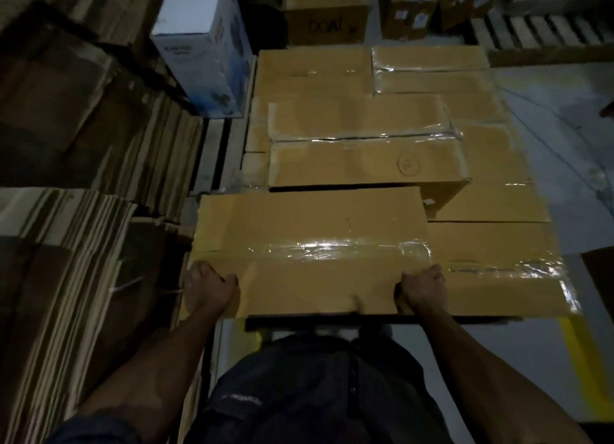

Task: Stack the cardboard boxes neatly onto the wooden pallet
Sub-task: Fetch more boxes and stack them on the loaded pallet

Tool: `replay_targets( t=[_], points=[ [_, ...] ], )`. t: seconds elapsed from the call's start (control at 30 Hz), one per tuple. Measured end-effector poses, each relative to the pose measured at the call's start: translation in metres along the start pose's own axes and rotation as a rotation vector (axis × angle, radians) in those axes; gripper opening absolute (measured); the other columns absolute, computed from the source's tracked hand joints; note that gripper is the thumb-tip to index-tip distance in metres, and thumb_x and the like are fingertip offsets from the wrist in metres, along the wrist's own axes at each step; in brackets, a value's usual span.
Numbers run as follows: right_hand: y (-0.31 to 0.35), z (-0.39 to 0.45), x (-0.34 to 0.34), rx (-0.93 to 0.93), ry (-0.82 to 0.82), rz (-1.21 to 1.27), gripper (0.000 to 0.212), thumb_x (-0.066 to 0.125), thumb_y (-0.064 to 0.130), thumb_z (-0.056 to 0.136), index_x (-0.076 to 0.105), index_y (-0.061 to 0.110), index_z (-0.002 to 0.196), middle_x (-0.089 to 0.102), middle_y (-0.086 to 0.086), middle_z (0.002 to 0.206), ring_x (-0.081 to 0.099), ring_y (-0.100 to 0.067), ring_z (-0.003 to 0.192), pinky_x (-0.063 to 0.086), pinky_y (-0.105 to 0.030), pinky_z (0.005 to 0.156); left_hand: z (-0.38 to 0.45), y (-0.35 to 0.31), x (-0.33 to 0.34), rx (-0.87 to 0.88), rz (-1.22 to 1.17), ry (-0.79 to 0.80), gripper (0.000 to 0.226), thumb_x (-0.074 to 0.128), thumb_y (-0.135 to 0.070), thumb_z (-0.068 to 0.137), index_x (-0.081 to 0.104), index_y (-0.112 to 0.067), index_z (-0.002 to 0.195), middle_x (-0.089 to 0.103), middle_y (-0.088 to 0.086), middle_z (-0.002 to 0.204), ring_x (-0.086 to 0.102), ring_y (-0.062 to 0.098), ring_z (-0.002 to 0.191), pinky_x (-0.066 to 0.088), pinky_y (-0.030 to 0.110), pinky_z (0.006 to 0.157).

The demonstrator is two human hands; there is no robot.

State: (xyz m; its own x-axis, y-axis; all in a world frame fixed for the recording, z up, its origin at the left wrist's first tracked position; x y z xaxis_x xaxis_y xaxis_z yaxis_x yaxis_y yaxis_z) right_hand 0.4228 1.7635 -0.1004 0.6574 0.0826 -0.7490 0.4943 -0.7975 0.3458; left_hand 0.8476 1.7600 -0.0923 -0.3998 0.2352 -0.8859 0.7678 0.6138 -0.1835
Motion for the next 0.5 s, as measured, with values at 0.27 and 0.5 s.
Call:
replay_targets(
  t=[0.27,0.5],
  points=[
    [-0.026,0.035,0.019,0.079,0.012,0.078,0.076,0.066,0.049,0.074,0.048,-0.003,0.126,0.061,-0.021,0.12,0.062,-0.038,0.105,0.053,-0.05,0.092,0.015,0.051,0.006,-0.256,-0.347,0.045,0.087,0.065,-0.055,0.082,0.033,-0.002,0.144,0.046,0.022,0.14,0.048,0.042,0.123,0.044,0.05,0.101],
    [-0.016,0.021,0.011,0.03,-0.046,0.118,0.068,0.064,0.05,0.081,0.05,0.0,0.126,0.06,-0.023,0.119,0.061,-0.041,0.104,0.053,-0.05,0.091,0.016,0.044,0.006,-0.309,-0.532,0.046,0.066,0.067,-0.035,0.091,0.045,0.004,0.138,0.053,0.025,0.135,0.054,0.042,0.12,0.047,0.043,0.094]
  ],
)
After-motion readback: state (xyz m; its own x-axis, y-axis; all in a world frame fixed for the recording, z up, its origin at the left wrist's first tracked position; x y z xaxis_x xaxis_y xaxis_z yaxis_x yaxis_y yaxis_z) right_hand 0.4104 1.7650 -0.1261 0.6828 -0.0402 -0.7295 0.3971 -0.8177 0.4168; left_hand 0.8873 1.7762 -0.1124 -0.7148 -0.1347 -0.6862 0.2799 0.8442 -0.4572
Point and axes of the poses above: each hand's wrist, its own z-axis towards the middle knuckle, its own x-axis out of the palm, y = z × x, the point moved 3 cm from there along z, towards the middle knuckle
